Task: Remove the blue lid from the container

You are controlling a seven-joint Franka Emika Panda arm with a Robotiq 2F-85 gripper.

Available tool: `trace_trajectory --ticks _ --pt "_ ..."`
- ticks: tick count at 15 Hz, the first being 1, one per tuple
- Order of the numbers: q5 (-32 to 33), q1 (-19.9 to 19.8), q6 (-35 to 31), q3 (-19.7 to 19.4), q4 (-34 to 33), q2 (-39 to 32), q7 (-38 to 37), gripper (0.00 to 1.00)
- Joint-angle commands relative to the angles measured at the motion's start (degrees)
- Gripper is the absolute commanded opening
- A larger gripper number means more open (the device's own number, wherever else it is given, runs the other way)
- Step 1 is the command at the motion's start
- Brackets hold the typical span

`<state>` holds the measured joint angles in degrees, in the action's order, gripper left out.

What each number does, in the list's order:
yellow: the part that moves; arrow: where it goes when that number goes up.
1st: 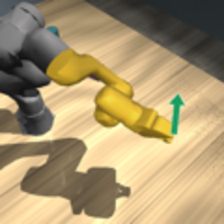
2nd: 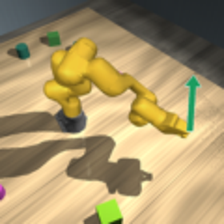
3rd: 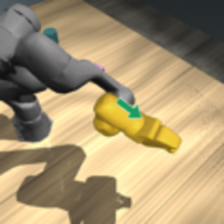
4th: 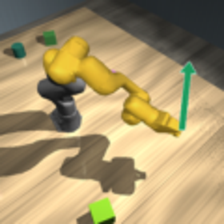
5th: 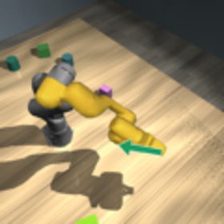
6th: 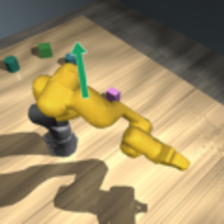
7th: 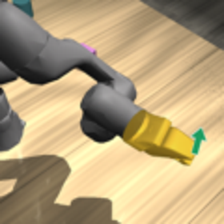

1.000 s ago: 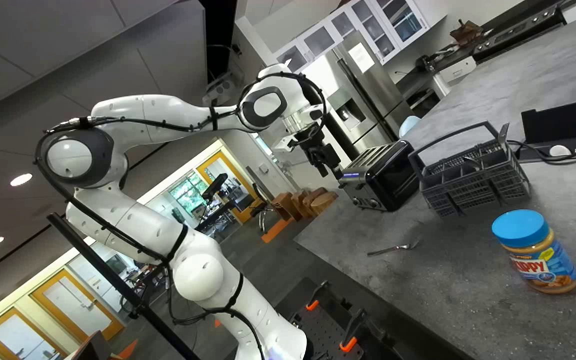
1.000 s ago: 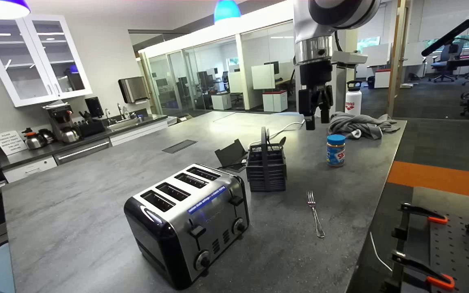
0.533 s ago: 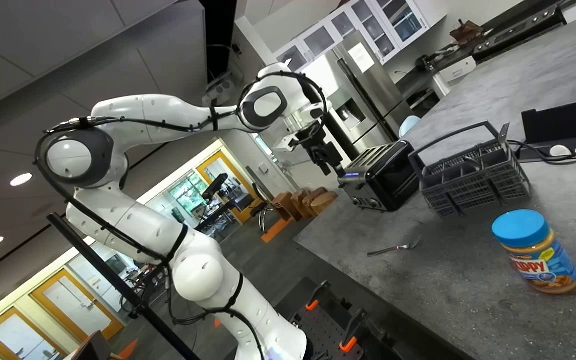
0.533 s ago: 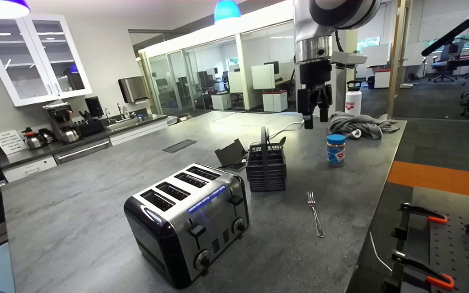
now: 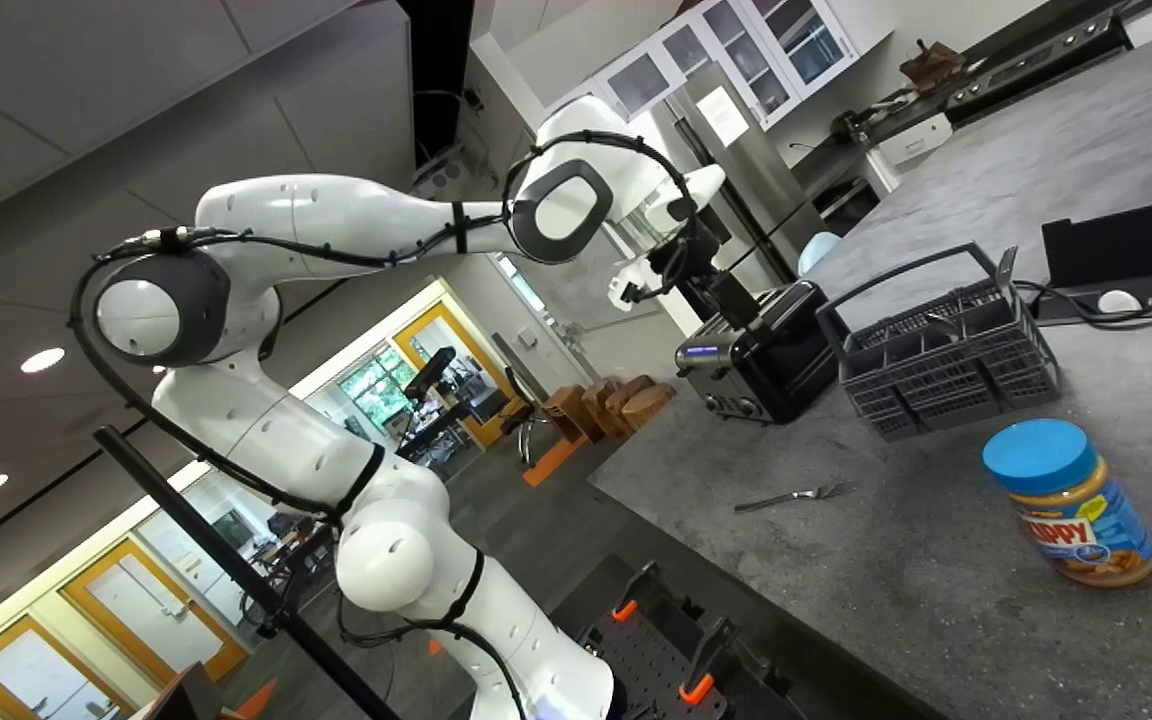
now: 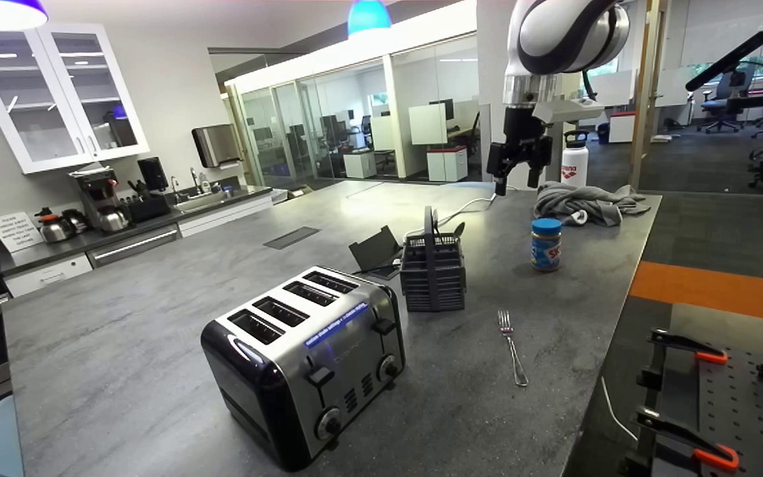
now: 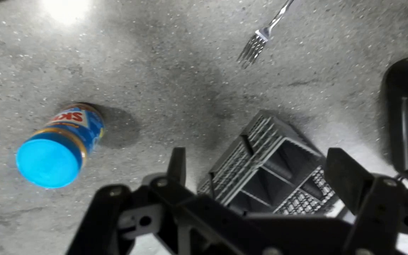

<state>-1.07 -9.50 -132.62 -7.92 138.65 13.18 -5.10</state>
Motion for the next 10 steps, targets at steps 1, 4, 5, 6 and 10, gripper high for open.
trace_trajectory --ticks 1,4,5,6,10 --pt "3.05 -4.01 -3.83 -2.31 -1.33 -3.57 -5.19 1.00" --pt "5.72 -6.82 -7.81 -4.51 -2.11 -6.54 -8.41 1.00" --pt "6.55 -7.53 -9.30 -5.25 -2.71 -8.14 -8.74 1.00" --pt "7.64 -8.07 -10.78 -5.87 -3.37 -9.75 -8.81 1.00" --pt "7.19 -8.01 -11.61 -7.67 -3.38 -11.17 -6.64 1.00"
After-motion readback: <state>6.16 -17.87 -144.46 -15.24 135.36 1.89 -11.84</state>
